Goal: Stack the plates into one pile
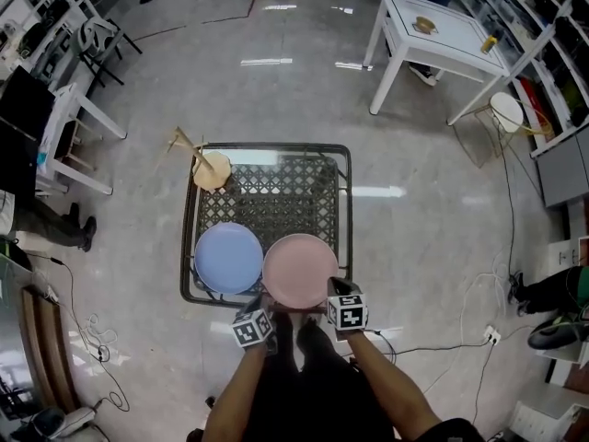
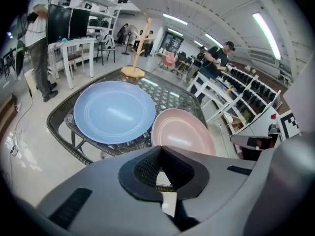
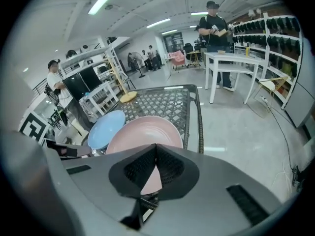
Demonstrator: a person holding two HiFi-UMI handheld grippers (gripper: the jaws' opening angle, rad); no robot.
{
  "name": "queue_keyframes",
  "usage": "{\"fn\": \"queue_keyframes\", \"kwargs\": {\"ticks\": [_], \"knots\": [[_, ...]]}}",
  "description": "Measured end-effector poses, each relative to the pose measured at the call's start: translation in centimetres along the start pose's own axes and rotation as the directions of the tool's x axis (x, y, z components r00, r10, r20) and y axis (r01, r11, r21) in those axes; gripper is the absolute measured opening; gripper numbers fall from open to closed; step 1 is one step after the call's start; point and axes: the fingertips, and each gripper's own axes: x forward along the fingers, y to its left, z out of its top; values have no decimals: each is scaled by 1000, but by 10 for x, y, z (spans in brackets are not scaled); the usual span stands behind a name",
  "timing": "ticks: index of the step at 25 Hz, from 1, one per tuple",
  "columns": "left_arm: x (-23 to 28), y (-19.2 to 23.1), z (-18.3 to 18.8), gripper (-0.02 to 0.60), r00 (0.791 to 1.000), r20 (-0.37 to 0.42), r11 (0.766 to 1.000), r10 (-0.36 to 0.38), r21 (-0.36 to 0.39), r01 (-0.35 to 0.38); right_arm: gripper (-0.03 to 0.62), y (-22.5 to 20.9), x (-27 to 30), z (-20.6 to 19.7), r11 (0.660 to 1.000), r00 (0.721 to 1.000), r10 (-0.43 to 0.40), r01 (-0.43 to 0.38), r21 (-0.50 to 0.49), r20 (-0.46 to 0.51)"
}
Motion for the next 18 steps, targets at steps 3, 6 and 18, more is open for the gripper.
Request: {"fn": "queue_keyframes", "kwargs": {"ticks": [3, 6, 18], "knots": [[-21, 0, 7, 15, 998, 59, 1000, -7, -4, 7, 11, 16, -8, 7, 999, 999, 35, -34, -29, 28], [-41, -1, 17, 14, 994, 111, 1000, -3, 14, 1, 11, 31, -13, 13, 996, 996, 76, -73, -52, 49], [-117, 29, 41, 14, 968, 249, 998, 39, -48, -28, 11, 134, -33, 45, 953, 952, 289, -275, -129, 104]]}}
